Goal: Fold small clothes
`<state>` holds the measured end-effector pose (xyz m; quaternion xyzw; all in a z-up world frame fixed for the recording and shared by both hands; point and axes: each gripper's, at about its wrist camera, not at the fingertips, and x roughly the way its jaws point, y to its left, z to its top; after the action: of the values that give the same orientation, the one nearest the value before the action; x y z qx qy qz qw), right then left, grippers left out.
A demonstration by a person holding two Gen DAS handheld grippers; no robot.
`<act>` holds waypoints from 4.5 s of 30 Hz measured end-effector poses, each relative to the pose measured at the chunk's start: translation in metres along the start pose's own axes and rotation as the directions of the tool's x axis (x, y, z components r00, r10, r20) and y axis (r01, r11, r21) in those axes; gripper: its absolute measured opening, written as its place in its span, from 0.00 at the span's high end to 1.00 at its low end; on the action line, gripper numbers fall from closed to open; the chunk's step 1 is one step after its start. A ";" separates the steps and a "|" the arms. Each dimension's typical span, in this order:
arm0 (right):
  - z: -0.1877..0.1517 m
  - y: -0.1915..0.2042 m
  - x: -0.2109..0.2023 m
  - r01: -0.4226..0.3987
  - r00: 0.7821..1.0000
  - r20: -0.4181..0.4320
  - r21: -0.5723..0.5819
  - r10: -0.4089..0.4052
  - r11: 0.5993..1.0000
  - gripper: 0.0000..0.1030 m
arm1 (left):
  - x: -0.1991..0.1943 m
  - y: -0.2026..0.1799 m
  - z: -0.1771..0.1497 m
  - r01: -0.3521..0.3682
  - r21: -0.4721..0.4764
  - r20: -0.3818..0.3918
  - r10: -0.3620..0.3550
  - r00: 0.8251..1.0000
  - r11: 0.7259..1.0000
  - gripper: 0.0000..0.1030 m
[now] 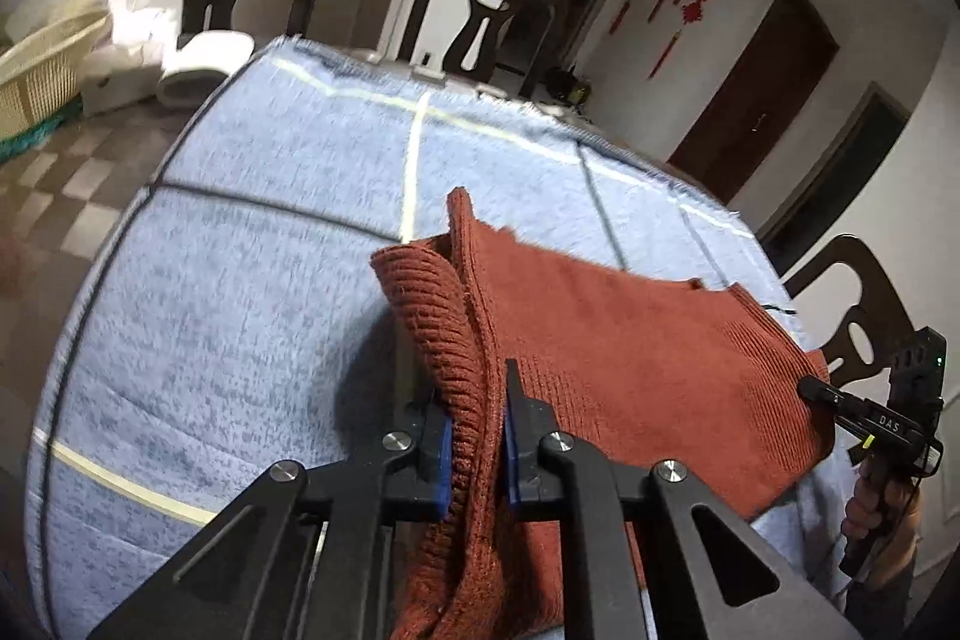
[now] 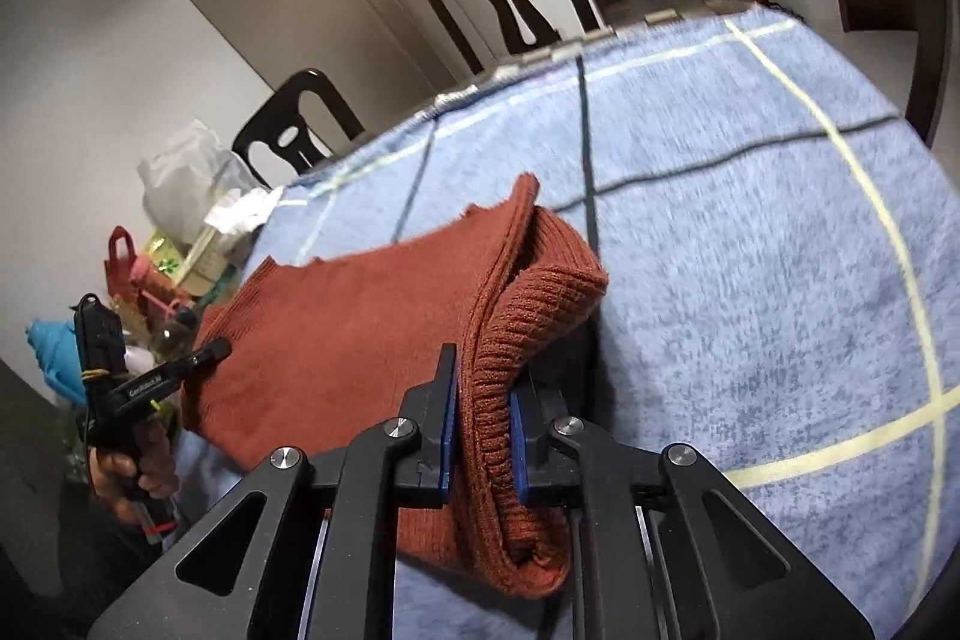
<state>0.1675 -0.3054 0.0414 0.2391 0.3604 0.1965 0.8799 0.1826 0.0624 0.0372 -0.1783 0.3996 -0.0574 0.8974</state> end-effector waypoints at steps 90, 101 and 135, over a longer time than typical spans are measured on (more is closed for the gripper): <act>-0.083 0.043 0.000 0.312 0.950 0.056 -0.225 -0.308 0.923 0.78 | -0.032 -0.017 -0.079 -0.114 0.146 0.025 0.111 0.993 0.983 0.78; -0.078 0.047 0.004 0.335 0.941 0.044 -0.235 -0.334 0.912 0.78 | -0.029 -0.013 -0.074 -0.155 0.153 0.029 0.152 0.988 0.976 0.78; -0.112 0.144 0.057 0.177 0.975 -0.031 -0.493 -0.220 0.852 0.78 | -0.047 0.033 -0.085 -0.125 0.002 0.028 0.125 0.992 0.992 0.61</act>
<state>0.0989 -0.1283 0.0215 -0.0374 0.3594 0.1991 0.9109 0.0873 0.0815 0.0056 -0.1520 0.3976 0.0008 0.9049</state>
